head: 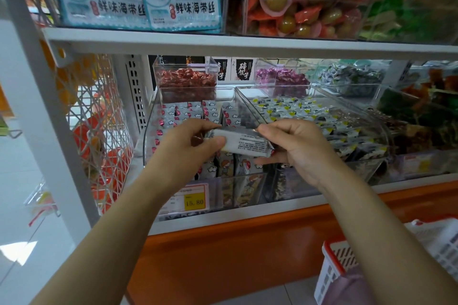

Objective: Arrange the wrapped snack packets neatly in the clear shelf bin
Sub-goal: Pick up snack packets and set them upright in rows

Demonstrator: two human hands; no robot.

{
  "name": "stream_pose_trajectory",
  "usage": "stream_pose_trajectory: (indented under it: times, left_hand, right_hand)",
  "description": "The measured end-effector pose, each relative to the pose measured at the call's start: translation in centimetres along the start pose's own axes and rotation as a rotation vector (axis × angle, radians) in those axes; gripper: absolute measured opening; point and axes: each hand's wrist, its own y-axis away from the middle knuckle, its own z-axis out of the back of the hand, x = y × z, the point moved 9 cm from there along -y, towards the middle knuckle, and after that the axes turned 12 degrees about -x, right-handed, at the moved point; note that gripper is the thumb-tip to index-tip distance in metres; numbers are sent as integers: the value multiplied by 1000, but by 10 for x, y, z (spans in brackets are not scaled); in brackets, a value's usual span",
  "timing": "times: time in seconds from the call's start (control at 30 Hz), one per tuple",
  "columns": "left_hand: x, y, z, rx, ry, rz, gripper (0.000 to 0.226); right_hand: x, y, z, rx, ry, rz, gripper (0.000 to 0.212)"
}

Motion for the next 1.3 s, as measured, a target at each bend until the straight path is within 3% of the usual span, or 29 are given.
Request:
stream_pose_trajectory:
  times: [0.1,0.2,0.3,0.4,0.5,0.6,0.7,0.97,1.13,1.3]
  left_hand:
    - [-2,-4,6,-107,-15,-34,13]
    - [1,-7,9,-175,73,33,17]
    - [3,-12,8,-226,32,1,25]
    - [2,-19,4,-231,-247,-134,38]
    - [4,-21,-24,-46,-595,-305,33]
    - [26,-17,-57,232,-889,-364,45]
    - [37,-16,-63,297,-1042,-405,49]
    - [19,-4,-37,256,-868,-411,31]
    - [19,3,-30,259,-798,-405,33]
    - [17,4,-26,285,-712,-386,33]
  right_hand:
    - [6,4,-9,42,1,69,27]
    - [17,7,-13,29,178,224,34]
    - [25,6,0,-129,93,266,27]
    - [22,3,29,-369,11,217,20]
    - [15,1,39,-451,48,181,31]
    - [11,1,36,-459,41,176,30]
    - [10,0,33,-453,69,173,25]
    - [39,-3,-3,-328,464,441,14]
    - [36,-24,-54,-57,886,541,40]
    - [4,-36,-91,247,1166,455,49]
